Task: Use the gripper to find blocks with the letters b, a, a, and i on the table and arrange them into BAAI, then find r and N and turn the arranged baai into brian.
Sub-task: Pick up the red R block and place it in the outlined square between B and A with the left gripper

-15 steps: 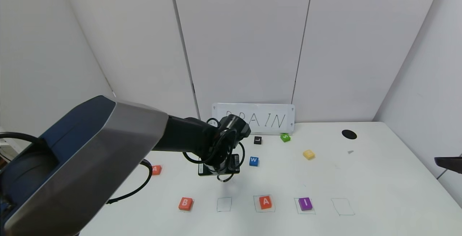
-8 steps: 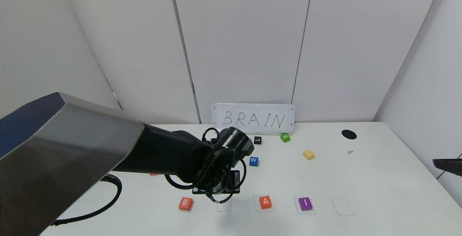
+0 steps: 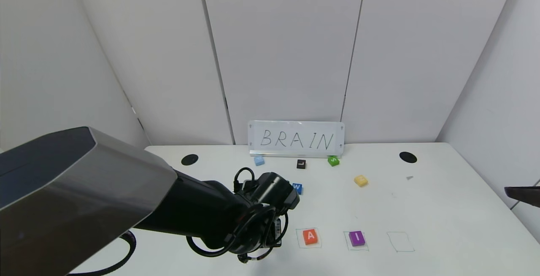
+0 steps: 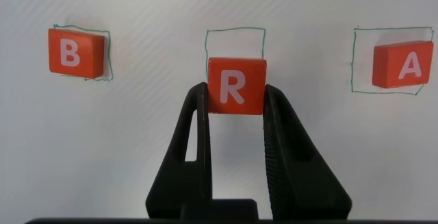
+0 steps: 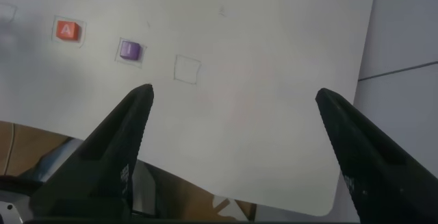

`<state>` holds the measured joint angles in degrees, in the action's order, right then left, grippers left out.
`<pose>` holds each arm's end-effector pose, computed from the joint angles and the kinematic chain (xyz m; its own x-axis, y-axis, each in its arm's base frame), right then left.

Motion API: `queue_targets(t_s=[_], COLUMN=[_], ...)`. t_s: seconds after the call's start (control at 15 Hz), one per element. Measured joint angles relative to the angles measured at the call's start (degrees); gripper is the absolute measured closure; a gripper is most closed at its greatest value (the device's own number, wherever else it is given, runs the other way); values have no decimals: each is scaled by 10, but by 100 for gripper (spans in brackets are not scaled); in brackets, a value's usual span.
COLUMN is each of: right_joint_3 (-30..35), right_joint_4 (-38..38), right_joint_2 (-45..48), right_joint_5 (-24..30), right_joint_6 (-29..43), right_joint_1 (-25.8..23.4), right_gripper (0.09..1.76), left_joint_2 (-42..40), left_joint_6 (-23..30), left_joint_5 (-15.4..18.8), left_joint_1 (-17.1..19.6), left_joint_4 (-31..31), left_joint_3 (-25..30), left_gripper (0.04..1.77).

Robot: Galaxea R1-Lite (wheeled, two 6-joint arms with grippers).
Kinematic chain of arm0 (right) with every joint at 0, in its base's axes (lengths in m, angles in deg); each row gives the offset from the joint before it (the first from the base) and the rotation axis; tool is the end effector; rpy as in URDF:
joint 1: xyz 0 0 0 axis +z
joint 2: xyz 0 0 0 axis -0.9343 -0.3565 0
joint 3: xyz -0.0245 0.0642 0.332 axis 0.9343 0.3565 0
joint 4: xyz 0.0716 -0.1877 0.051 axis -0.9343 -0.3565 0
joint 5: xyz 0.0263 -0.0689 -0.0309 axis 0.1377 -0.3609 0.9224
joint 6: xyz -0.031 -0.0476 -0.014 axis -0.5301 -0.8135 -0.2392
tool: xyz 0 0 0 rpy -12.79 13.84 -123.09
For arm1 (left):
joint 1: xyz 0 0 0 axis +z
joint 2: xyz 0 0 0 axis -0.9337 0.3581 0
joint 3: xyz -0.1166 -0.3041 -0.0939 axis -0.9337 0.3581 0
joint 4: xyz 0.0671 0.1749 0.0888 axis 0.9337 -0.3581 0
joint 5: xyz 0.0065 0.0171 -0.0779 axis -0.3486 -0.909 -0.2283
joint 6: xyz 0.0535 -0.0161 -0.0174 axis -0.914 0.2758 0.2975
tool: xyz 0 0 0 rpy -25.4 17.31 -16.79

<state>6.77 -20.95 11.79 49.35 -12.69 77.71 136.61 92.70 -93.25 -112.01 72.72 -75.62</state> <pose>0.1671 0.0228 0.2929 0.7777 0.0753 -0.6241 -0.1943 0.9730 -0.1248 0.3051 -0.2557 0.0491 0.5325 -0.0056 -0.8464 -0.0522 0.9979 -0.0394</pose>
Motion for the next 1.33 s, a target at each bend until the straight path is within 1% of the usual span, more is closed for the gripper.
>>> queue_targets(t_s=[0.2,0.4,0.67,1.33], right_joint_3=[0,0,1,4], right_joint_4=[0,0,0,0], right_joint_2=[0,-1,-2,-2], right_joint_5=[0,0,0,-1], right_joint_6=[0,0,-2,-8], right_joint_1=[0,0,2,2], right_gripper=[14,14,14,14], left_joint_2=[10,25,38,55], left_joint_6=[7,11,10,10], left_joint_5=[-2,-8,-14,-14], left_joint_1=[-1,-2,-2,-2], left_joint_4=[31,52,54,54], left_joint_3=[22,30,26,6], left_gripper=[131,131,131,131])
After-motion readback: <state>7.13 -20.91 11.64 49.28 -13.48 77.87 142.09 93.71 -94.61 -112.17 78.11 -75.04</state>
